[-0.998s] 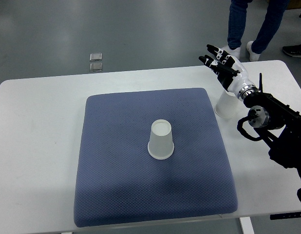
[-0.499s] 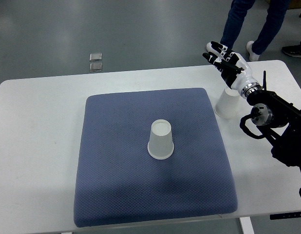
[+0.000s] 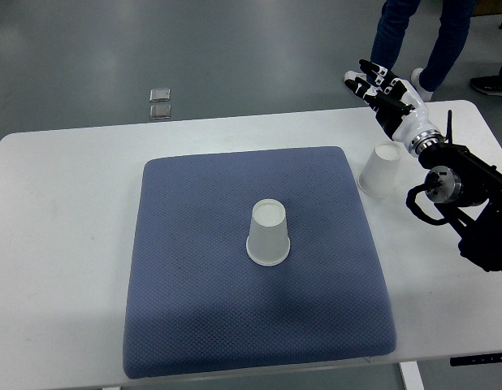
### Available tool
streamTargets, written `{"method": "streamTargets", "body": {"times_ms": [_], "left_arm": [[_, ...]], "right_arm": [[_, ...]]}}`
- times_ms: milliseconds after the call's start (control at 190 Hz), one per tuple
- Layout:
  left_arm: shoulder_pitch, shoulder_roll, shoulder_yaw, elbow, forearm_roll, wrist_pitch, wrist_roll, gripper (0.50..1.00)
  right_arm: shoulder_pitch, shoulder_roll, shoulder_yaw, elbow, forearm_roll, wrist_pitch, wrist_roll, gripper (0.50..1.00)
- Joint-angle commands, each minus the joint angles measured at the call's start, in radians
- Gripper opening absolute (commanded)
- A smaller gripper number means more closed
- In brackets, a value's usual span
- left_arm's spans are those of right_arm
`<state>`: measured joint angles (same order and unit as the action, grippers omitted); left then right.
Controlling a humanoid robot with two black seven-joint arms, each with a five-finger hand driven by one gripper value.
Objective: Stack paper cups
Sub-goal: 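Open the right hand and move it over the second white cup, then close the right hand around the white cup and lift it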
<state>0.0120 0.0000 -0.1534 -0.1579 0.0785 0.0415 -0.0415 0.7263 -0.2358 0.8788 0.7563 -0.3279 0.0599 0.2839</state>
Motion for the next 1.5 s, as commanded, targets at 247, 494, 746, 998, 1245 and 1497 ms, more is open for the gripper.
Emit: {"method": "streamTargets", "body": {"times_ms": [247,494,746,998,1245,1497], "left_arm": [[0.0,0.0,0.0,0.0,0.0,0.0,0.0,1.0],[-0.001,0.0,0.0,0.0,0.001,0.0,0.0,1.0],[-0.001,0.0,0.0,0.0,0.001,0.0,0.0,1.0],[0.0,0.0,0.0,0.0,0.001,0.0,0.0,1.0],[0.0,0.0,0.0,0.0,0.0,0.0,0.0,1.0],[-0.001,0.0,0.0,0.0,0.001,0.0,0.0,1.0]], "right_arm": [[0.022,-0.115,-0.046,0.009,-0.459,0.179,0.098,0.919],[0.033,-0.162,-0.047,0.011,-0.945,0.179,0.159,0.919],[0.093,-0.198,-0.212,0.009,-1.175,0.086,0.159,0.919],[0.186,-0.231,-0.508,-0.021,-1.183,-0.049,0.156,0.919],[0.235,-0.223,-0.633,-0.117,-1.197,-0.107,0.155,0.919],[0.26,-0.218,-0.701,-0.158,-1.201,-0.13,0.149,0.919]]}}
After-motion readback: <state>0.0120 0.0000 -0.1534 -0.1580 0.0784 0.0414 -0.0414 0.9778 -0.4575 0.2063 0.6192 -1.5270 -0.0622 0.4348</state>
